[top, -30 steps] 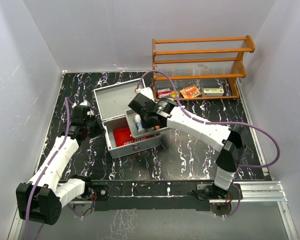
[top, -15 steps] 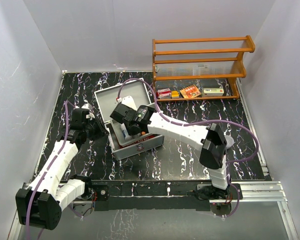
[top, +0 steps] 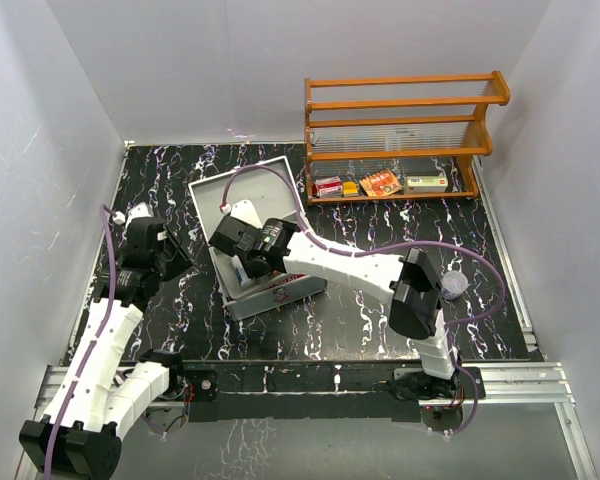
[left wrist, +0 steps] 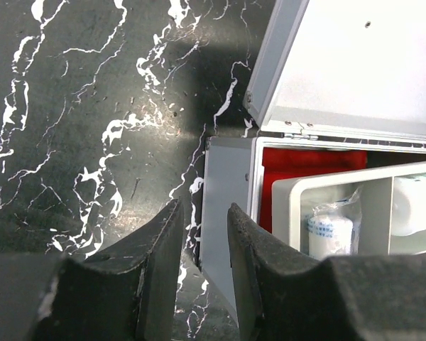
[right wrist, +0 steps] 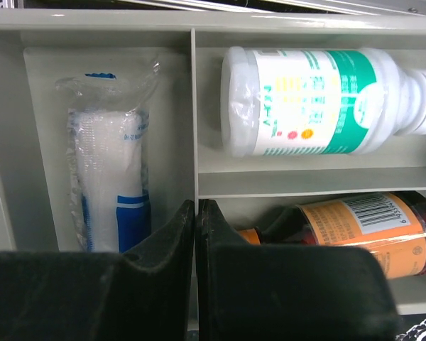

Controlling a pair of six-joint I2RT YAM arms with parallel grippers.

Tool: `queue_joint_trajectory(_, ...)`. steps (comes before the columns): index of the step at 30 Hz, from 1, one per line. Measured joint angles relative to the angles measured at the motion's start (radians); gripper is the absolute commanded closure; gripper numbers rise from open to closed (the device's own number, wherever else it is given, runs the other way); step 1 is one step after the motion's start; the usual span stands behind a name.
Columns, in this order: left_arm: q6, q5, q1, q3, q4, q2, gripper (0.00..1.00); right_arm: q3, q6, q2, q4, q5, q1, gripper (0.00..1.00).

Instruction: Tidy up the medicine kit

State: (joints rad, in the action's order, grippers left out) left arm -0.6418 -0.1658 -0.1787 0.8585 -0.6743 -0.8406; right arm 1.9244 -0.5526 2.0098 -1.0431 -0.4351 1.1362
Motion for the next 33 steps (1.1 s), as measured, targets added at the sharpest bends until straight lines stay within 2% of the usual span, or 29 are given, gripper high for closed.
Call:
queue_joint_trajectory(26, -0.006, -0.014, 0.0, 0.002, -0.039, -0.008, 0.67, 0.018, -0.032, 0.074, 0.025, -0.037, 0.001, 1.0)
queue_joint_trajectory(33, -0.006, -0.01, 0.0, 0.002, -0.039, -0.013, 0.66, -0.024, -0.048, 0.074, 0.065, -0.025, -0.005, 1.0)
